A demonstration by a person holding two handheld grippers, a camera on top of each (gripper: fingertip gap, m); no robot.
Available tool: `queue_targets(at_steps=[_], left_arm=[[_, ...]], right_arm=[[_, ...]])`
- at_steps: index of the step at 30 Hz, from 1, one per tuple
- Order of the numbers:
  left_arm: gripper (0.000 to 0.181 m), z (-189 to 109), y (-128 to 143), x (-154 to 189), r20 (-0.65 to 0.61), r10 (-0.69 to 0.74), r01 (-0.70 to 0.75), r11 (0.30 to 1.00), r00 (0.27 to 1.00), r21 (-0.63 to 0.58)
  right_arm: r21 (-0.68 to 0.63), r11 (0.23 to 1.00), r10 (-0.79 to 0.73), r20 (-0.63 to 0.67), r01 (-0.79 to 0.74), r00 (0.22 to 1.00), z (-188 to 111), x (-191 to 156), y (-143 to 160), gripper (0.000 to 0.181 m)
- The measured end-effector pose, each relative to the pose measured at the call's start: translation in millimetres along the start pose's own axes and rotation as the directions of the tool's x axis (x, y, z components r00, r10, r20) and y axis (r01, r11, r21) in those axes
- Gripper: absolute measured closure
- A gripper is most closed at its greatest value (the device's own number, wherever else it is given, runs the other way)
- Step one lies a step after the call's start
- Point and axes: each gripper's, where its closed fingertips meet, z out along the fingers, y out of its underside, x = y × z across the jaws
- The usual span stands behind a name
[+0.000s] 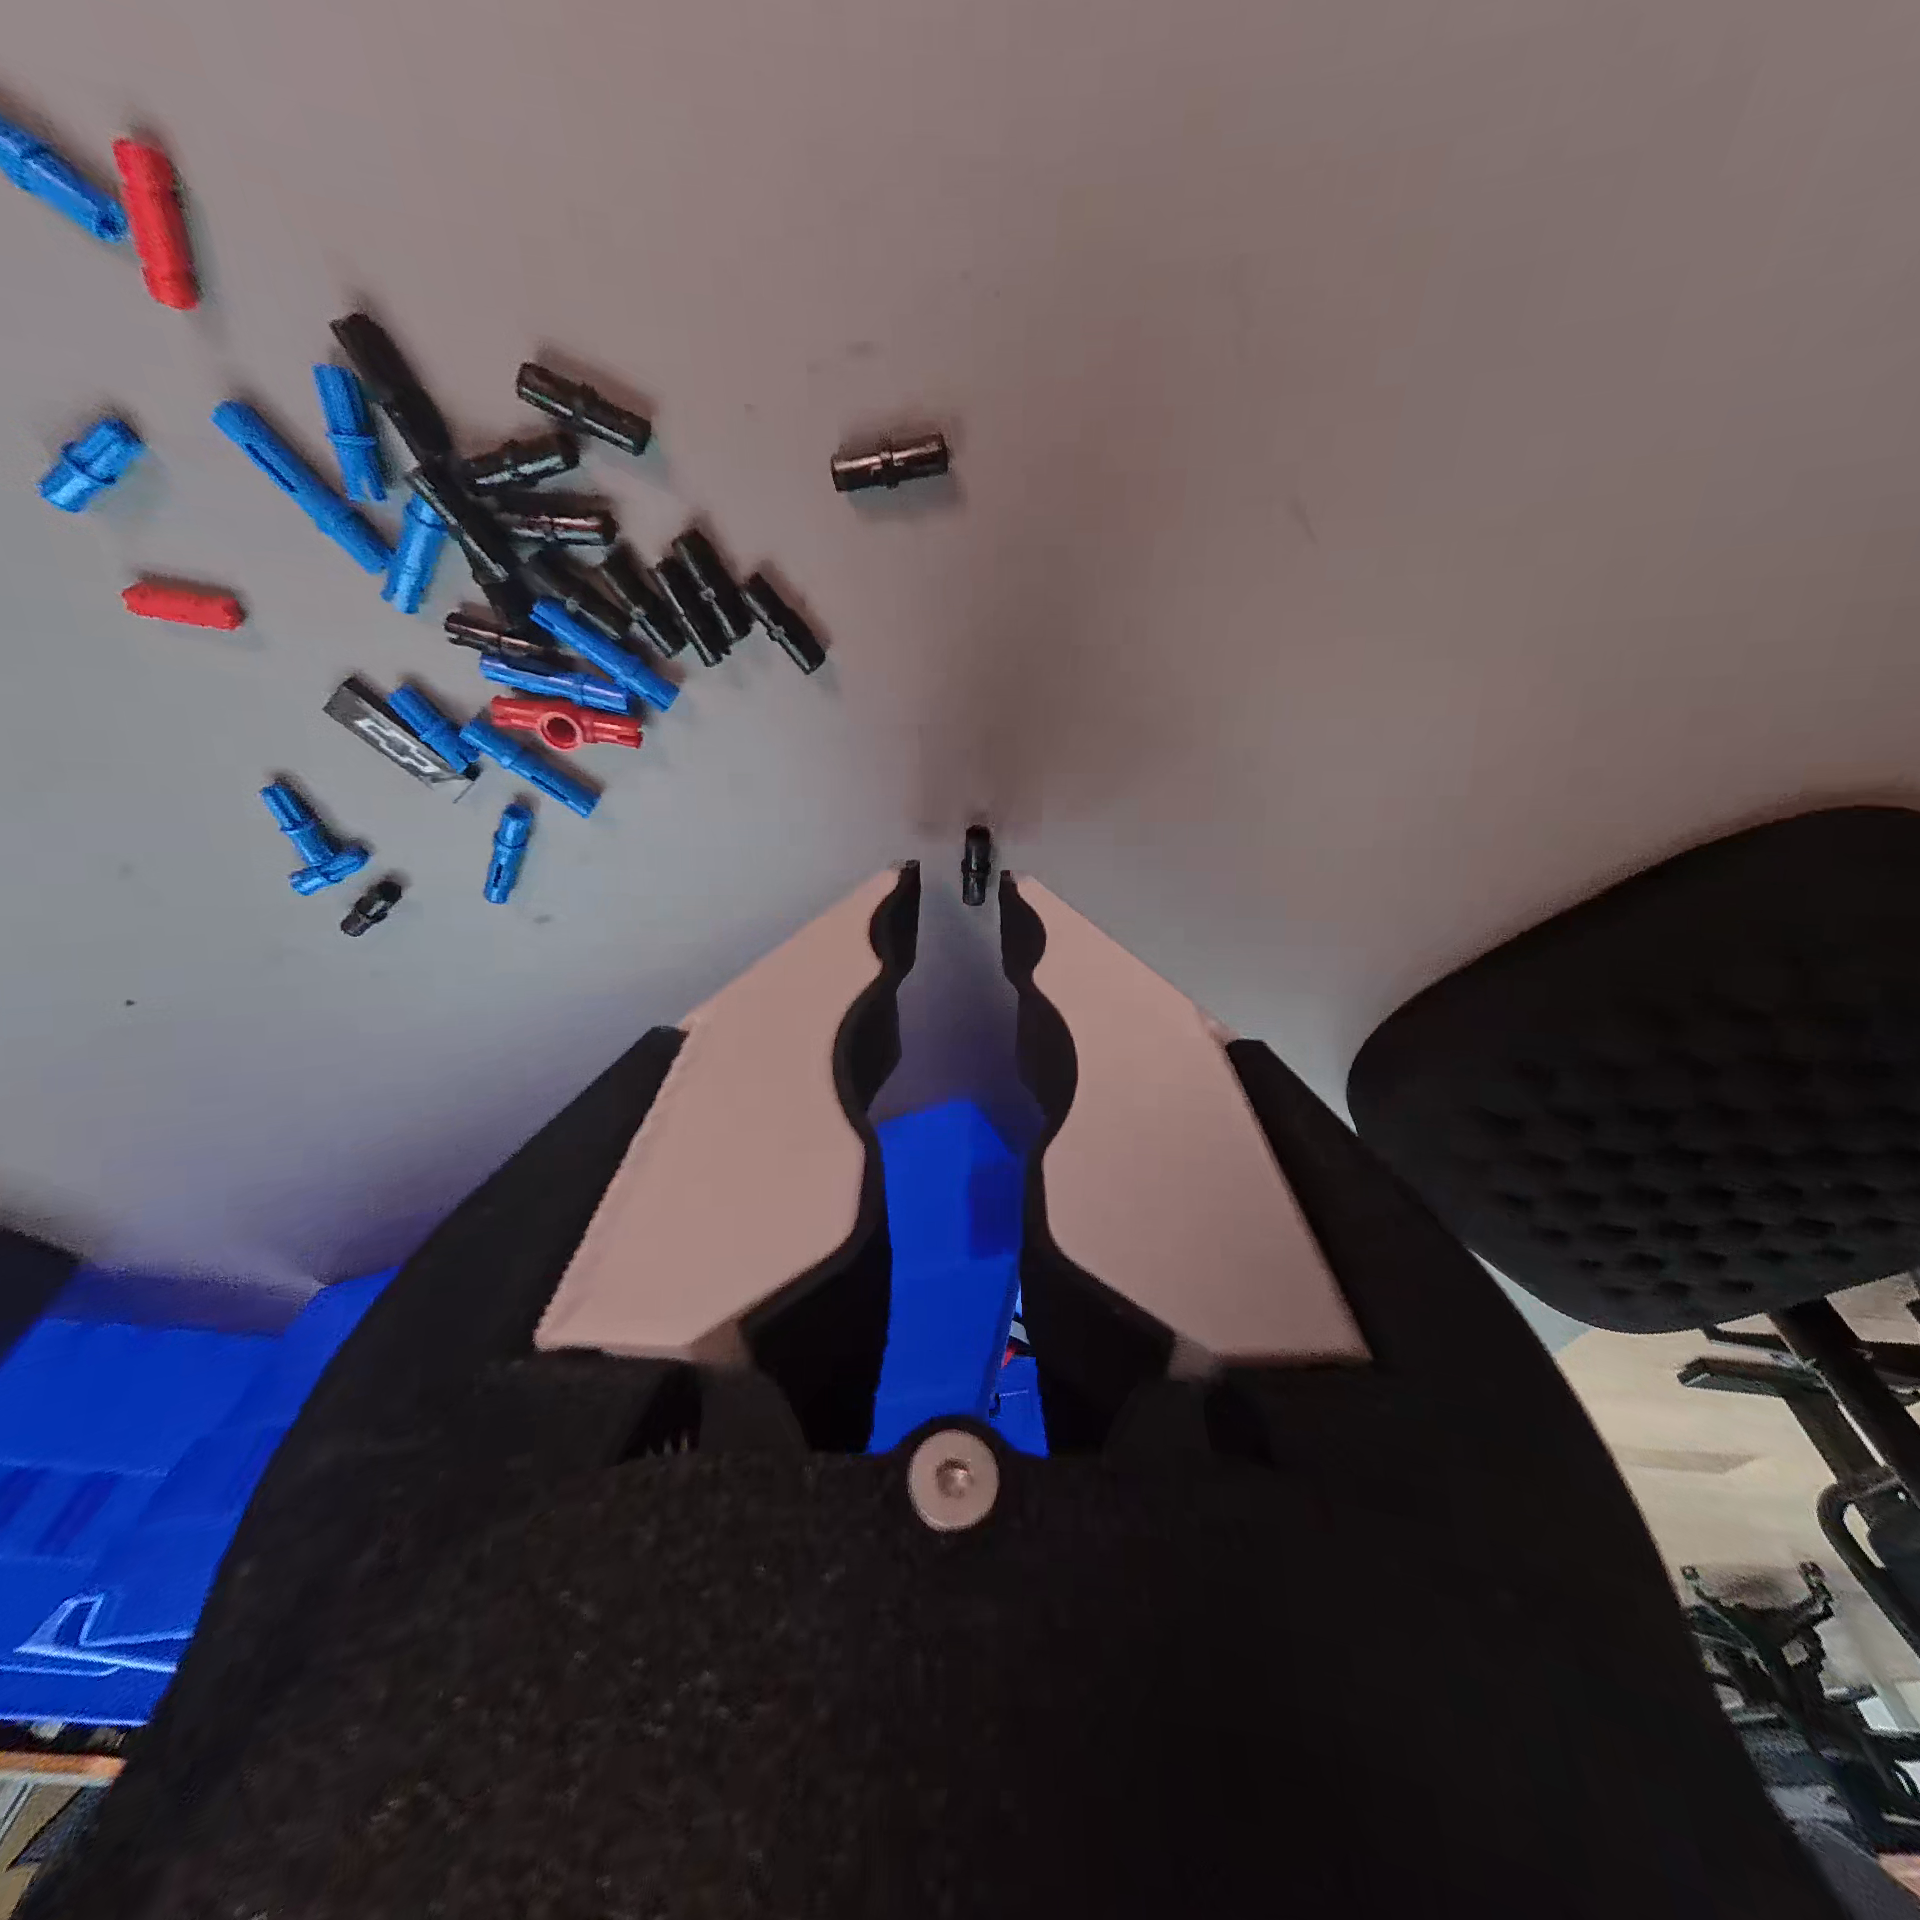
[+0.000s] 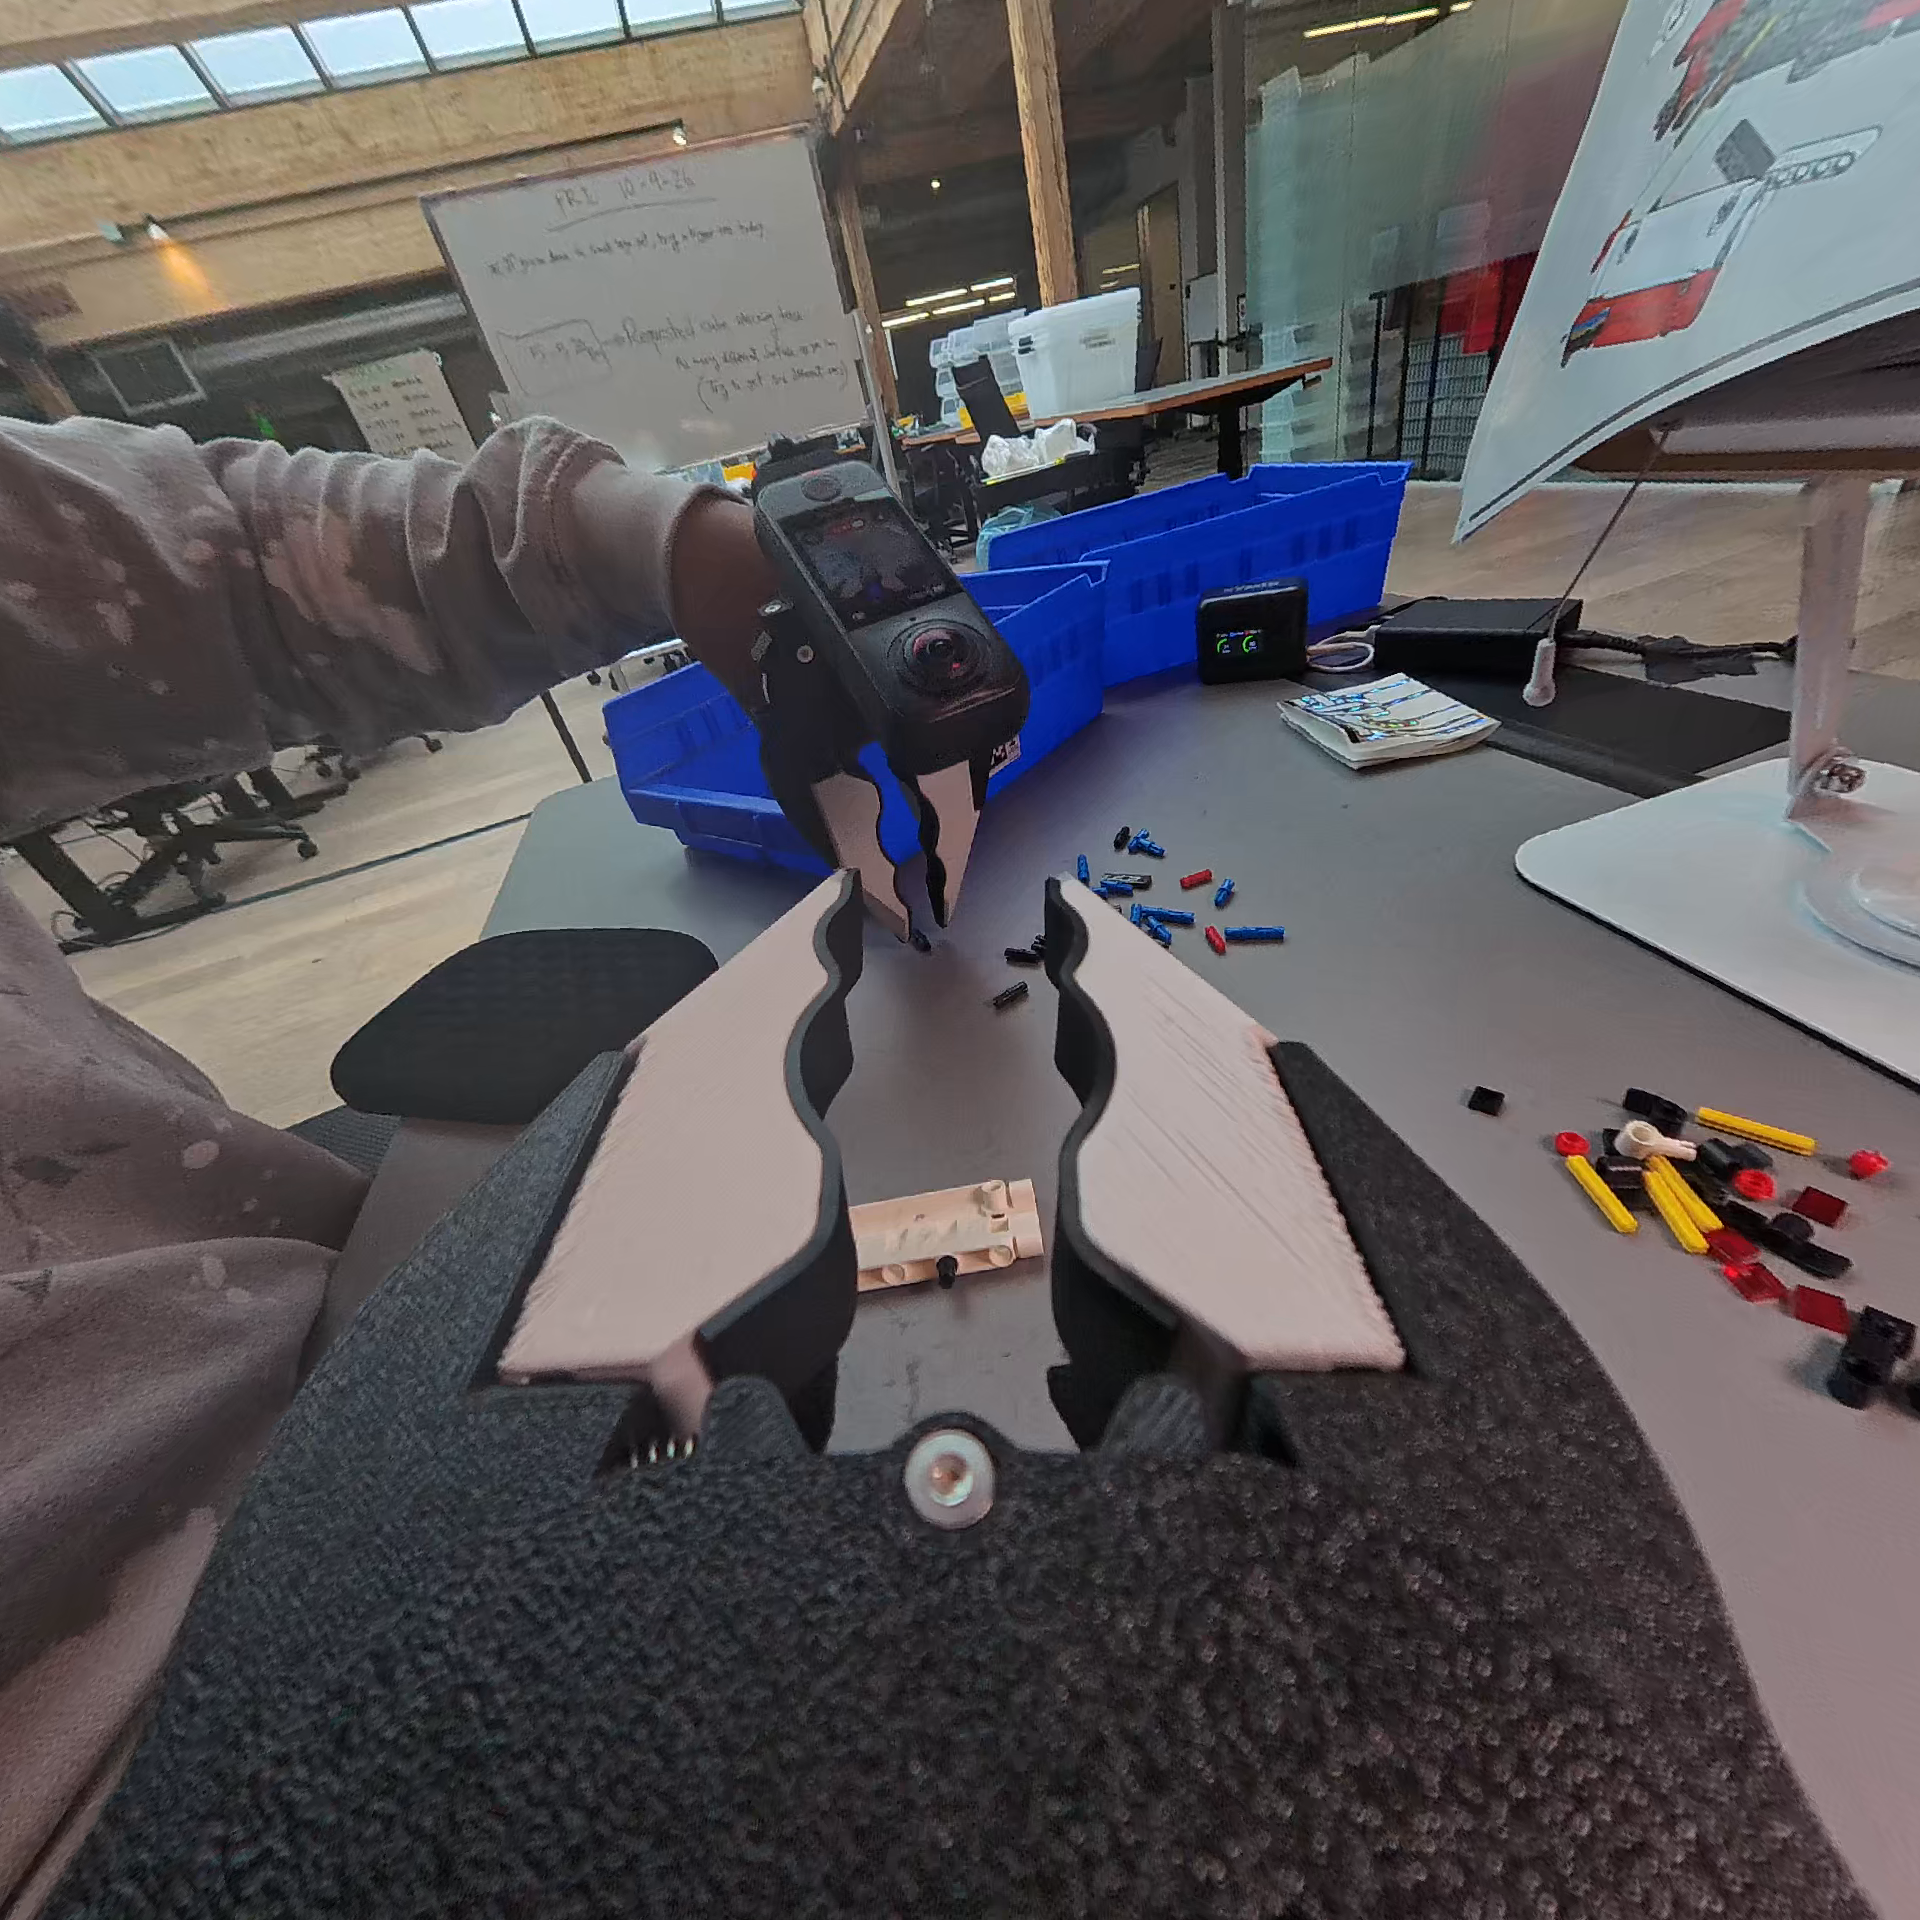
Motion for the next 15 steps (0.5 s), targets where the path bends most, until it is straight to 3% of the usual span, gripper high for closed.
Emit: queue_targets(at_steps=[6,11,15], left_arm=[[0.178,4,-3,-1,0.009,0.016,-0.016,1.0,1.0,0.0],[0.178,-12,-30,-50,0.093,-0.108,0.09,0.981,0.99,0.173],[0.167,-9,-34,-76,0.098,-0.175,0.153,0.967,0.98,0.202]], right_arm=[[0.009,1.0,0.004,-0.005,-0.004,1.0,-2,2,-2,0.147],[0.004,1.0,0.005,-0.004,-0.005,1.0,-1,2,-1,0.146],[0.002,1.0,0.002,-0.015,-0.002,1.0,-2,4,-1,0.147]])
